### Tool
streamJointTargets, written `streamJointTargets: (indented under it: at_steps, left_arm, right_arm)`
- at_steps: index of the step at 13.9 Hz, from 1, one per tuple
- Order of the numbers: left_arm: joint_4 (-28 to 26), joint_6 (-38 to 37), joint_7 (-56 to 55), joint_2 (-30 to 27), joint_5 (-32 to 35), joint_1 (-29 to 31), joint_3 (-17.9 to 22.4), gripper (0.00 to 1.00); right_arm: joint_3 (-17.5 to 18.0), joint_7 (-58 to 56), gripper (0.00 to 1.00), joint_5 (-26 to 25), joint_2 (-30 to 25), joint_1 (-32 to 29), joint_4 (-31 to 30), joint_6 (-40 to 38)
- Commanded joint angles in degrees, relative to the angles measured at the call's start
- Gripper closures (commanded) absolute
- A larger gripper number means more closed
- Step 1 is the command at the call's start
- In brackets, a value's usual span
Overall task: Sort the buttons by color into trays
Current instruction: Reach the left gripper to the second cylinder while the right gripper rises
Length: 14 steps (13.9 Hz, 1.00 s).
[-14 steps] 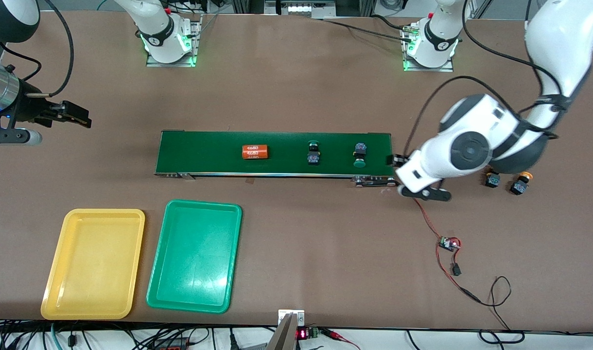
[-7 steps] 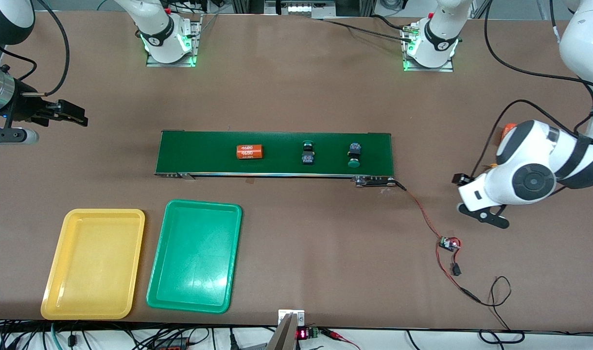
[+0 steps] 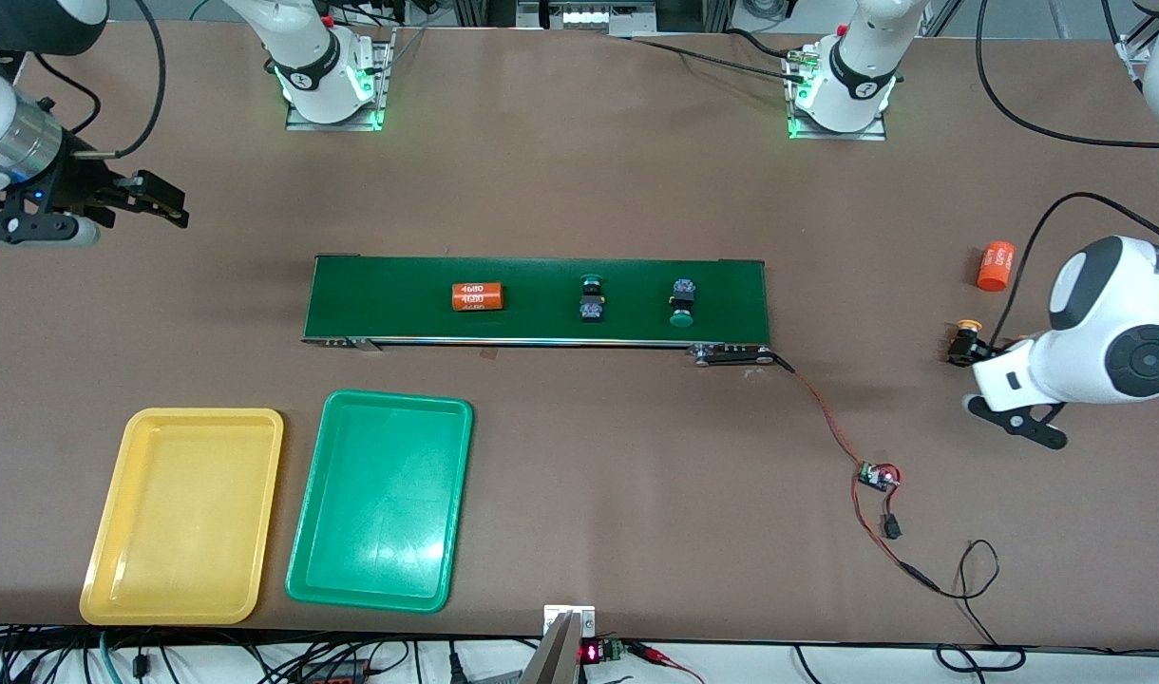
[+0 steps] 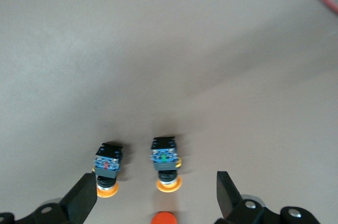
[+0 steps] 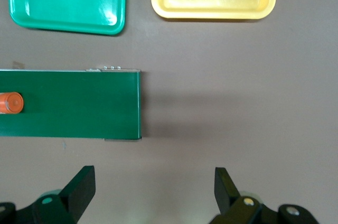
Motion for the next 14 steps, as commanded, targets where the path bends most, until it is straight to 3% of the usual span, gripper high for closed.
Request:
streamJointTargets:
  at_steps: [1, 2, 6, 10, 12, 14]
  left_arm:
    - [-5.7, 4.3, 5.7, -7.8, -8.2, -4.6, 12.5, 0.0]
    - [-7.2, 5.3, 7.2, -9.1, -10.2, -7.0, 17.3, 0.0]
    - [-17.5, 8.1, 14.8, -17.5, -15.7, -12.2, 29.9, 0.0]
    - [-26.1, 21.4, 23.5, -21.2, -18.5, -18.1, 41.6, 0.0]
    - [-31.5, 23.8, 26.0, -23.9, -19.4, -20.6, 46.1, 0.0]
    - [-37.2, 24.7, 26.6, -27.0, -22.2, -21.3, 47.7, 0.0]
  right_arm:
    - [1.1, -0.1, 0.0, 1.8, -5.9, -0.3, -7.9, 4.7]
    - [2.3, -0.1, 0.0, 1.9, -5.9, -0.5, -7.9, 5.0]
    - [5.0, 3.4, 0.0, 1.9, -5.6, -0.5, -7.7, 5.1]
    - [11.1, 8.4, 0.0, 2.1, -3.8, -0.4, -7.7, 9.0]
    - [16.3, 15.6, 0.0, 2.5, -2.1, -0.6, -7.6, 11.0]
    - [19.3, 17.7, 0.0, 2.5, 0.8, -0.6, -7.6, 13.9]
